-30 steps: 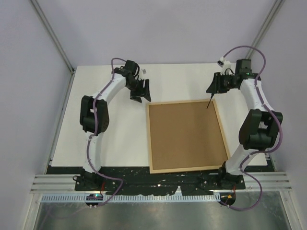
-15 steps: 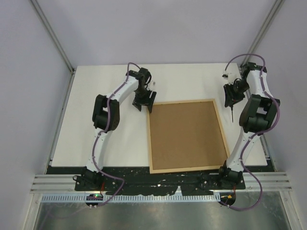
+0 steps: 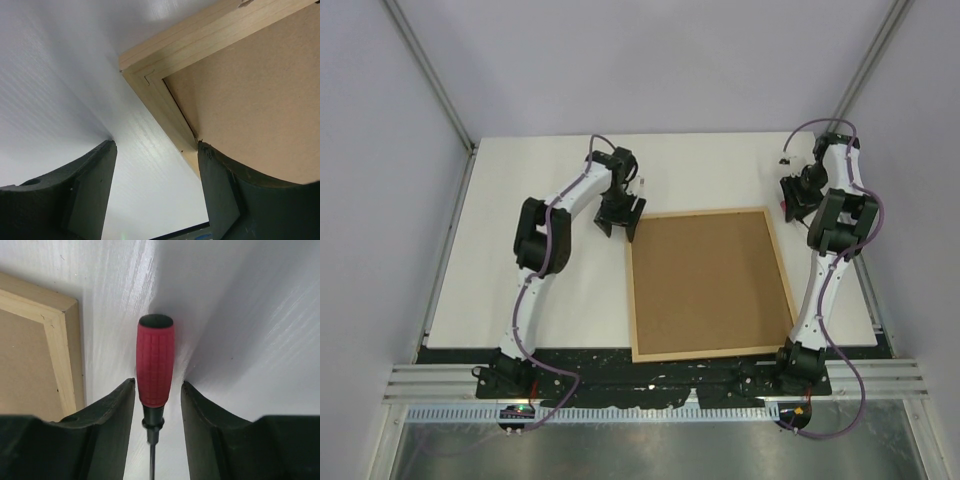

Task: Take the photo out of the frame
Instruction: Place the screwdriver at the center of the board.

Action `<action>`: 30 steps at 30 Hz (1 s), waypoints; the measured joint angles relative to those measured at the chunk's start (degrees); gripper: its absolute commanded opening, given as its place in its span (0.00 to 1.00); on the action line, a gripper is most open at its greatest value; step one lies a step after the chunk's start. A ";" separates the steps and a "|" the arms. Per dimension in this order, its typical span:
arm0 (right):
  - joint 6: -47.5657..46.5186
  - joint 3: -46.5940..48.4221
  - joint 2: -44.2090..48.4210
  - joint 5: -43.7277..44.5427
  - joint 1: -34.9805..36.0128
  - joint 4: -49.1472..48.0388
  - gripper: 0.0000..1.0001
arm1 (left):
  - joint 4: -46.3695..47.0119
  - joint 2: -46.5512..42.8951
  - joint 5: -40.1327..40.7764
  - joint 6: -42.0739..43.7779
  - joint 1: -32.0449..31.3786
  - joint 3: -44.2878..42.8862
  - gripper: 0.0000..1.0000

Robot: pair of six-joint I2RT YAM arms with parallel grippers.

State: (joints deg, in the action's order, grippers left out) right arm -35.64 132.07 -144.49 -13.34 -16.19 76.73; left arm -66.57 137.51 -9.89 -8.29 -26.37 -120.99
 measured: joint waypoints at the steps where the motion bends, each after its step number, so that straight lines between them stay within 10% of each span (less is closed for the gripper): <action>1: 0.28 -0.02 0.00 -0.07 0.02 0.11 0.60 | 0.02 -0.04 0.07 0.02 0.00 0.44 0.70; 13: 2.93 -9.62 5.77 -1.11 0.42 -6.75 0.71 | 0.13 -7.89 1.05 3.96 1.38 3.72 0.74; 20: 1.92 -18.18 11.82 -3.58 0.39 -13.62 0.80 | 0.48 -16.83 0.26 5.99 6.67 10.19 0.96; 30: -10.08 -57.83 56.02 -1.44 17.55 -34.27 0.87 | -0.63 -35.65 0.55 11.72 11.65 19.76 1.00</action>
State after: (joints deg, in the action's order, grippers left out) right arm -45.71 74.24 -88.47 -14.79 1.37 42.46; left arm -67.20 101.86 -9.34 3.42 -14.72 -101.23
